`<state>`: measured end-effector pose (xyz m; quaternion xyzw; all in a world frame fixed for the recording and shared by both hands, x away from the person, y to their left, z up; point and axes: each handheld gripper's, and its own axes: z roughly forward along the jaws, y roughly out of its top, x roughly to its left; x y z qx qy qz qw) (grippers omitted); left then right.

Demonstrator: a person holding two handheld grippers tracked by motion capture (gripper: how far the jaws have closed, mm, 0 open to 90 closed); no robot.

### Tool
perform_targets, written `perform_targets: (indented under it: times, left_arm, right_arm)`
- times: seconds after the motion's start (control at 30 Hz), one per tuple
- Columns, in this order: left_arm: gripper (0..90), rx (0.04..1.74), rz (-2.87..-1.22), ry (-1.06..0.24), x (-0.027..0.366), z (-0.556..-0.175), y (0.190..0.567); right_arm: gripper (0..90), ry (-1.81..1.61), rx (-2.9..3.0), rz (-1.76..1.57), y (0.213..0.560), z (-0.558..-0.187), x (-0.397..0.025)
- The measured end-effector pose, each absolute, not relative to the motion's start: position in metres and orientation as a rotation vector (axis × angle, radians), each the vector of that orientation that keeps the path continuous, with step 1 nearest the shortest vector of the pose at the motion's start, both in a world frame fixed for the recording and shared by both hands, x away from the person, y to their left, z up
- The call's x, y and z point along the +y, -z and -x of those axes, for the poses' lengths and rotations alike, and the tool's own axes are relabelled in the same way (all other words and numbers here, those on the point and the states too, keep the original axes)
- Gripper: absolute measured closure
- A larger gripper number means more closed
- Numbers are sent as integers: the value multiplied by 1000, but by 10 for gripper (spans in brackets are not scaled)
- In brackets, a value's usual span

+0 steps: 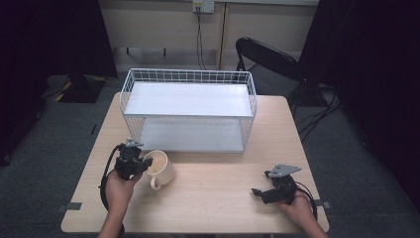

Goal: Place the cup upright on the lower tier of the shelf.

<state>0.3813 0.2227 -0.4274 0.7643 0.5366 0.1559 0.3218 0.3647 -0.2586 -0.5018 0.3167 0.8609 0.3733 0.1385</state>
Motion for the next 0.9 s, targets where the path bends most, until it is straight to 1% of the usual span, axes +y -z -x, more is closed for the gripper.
perform_targets:
  times: [0.9]
  left_arm:
    - [824,1412,-1925,-530,202,-401,420]
  right_arm:
    - [118,-1080,2489,-915,502,-365,-259]
